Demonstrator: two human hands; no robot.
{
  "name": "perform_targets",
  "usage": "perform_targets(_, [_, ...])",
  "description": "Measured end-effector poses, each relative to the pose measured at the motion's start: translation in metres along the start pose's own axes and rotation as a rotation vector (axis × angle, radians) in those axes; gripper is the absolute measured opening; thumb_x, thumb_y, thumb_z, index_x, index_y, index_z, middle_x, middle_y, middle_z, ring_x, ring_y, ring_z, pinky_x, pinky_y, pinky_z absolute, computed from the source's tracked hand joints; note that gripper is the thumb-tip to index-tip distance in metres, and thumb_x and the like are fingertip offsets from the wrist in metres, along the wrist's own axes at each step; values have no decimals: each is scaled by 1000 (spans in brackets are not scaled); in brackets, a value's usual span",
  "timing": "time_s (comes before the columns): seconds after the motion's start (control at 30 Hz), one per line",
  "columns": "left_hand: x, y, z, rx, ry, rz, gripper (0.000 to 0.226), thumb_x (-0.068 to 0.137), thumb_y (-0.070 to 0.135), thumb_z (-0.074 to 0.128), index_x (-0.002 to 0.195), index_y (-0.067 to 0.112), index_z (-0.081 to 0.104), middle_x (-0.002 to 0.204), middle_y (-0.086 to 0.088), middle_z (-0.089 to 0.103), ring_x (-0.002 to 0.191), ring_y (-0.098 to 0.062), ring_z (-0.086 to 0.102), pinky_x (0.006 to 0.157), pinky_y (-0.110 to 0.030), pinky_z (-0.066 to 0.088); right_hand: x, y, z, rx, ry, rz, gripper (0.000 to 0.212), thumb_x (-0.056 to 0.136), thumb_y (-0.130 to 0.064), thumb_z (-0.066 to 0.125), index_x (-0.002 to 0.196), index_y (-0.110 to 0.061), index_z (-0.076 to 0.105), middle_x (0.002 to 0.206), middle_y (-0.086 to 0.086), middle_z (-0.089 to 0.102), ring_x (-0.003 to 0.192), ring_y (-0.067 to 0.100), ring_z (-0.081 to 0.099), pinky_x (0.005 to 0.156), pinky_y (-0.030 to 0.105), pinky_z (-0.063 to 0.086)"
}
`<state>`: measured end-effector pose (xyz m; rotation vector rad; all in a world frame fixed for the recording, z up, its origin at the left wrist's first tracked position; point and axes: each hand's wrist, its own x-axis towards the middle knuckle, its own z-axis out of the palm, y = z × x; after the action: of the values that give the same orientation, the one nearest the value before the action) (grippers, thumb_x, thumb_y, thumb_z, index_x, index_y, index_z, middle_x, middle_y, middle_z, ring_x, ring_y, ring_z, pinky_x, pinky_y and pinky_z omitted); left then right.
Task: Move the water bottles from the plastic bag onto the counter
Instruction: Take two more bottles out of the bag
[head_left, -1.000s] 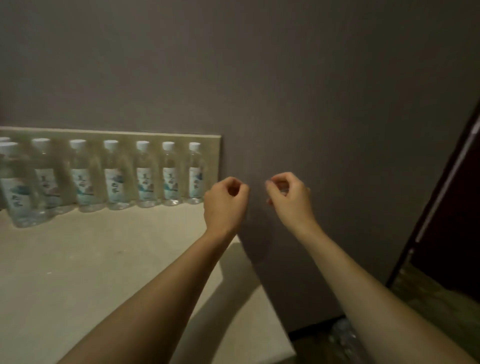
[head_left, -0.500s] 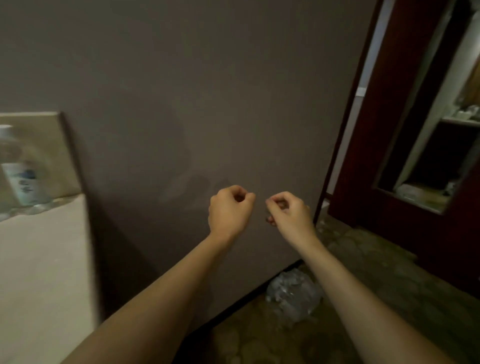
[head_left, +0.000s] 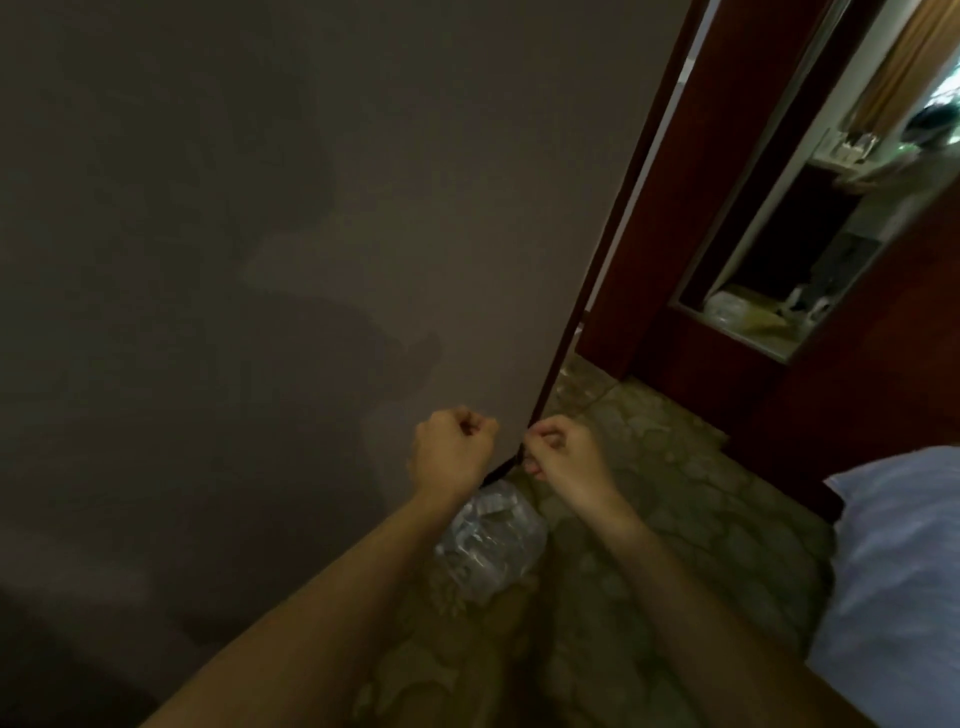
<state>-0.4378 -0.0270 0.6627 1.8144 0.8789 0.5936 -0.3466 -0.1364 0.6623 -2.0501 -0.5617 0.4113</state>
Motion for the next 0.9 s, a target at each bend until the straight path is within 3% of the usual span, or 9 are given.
perform_targets(0.13, [35, -17, 38, -17, -81, -67, 27, 85, 18, 63, 62, 4, 63, 59, -4, 61, 53, -14, 54, 54, -29, 45, 41, 29, -5, -12, -56, 91, 6, 94, -17, 59, 95, -11, 60, 80, 4, 64, 68, 17, 63, 72, 37, 53])
perform_targets(0.27, [70, -30, 74, 24, -96, -136, 34, 83, 22, 64, 52, 18, 51, 52, 4, 52, 52, -12, 48, 55, -27, 40, 85, 60, -7, 19, -92, 181, 10, 95, -11, 58, 85, -14, 56, 73, 1, 58, 56, 12, 57, 49, 18, 47])
perform_targets(0.37, [97, -41, 105, 73, -84, -192, 31, 83, 24, 66, 55, 21, 53, 56, 7, 56, 56, -10, 52, 58, -26, 43, 122, 87, -9, 15, -165, 225, 5, 96, -12, 57, 92, -9, 57, 75, -1, 59, 52, 4, 58, 42, 9, 42])
perform_targets(0.5, [134, -63, 152, 125, -85, -287, 26, 85, 23, 65, 60, 21, 59, 62, 1, 62, 63, -18, 60, 57, -25, 43, 185, 127, -16, -11, -268, 214, 8, 96, -16, 57, 89, -14, 60, 78, -2, 62, 67, 9, 61, 50, 11, 47])
perform_targets(0.57, [152, -73, 176, 149, -67, -348, 26, 86, 24, 65, 61, 19, 59, 63, -1, 62, 65, -19, 60, 58, -26, 43, 218, 149, -17, -45, -324, 232, 14, 95, -21, 59, 81, -24, 60, 81, 2, 66, 76, 19, 66, 68, 28, 58])
perform_targets(0.67, [176, -84, 209, 188, -45, -483, 23, 89, 29, 64, 73, 13, 66, 73, -7, 68, 71, -22, 64, 63, -28, 47, 261, 182, -20, -90, -433, 304, 16, 94, -24, 58, 79, -31, 63, 86, 7, 71, 85, 27, 70, 83, 46, 57])
perform_targets(0.77, [193, -94, 239, 163, -49, -580, 21, 91, 30, 61, 83, 12, 67, 77, -7, 68, 71, -19, 64, 67, -30, 50, 296, 209, -24, -119, -515, 378, 11, 95, -22, 56, 98, -17, 65, 94, 6, 69, 92, 26, 68, 88, 45, 56])
perform_targets(0.9, [215, -115, 275, 138, -70, -656, 22, 92, 31, 62, 78, 14, 59, 68, 0, 60, 59, -13, 59, 59, -25, 46, 338, 246, -19, -134, -603, 429, 6, 96, -26, 56, 97, -23, 61, 98, 3, 65, 99, 24, 64, 93, 42, 54])
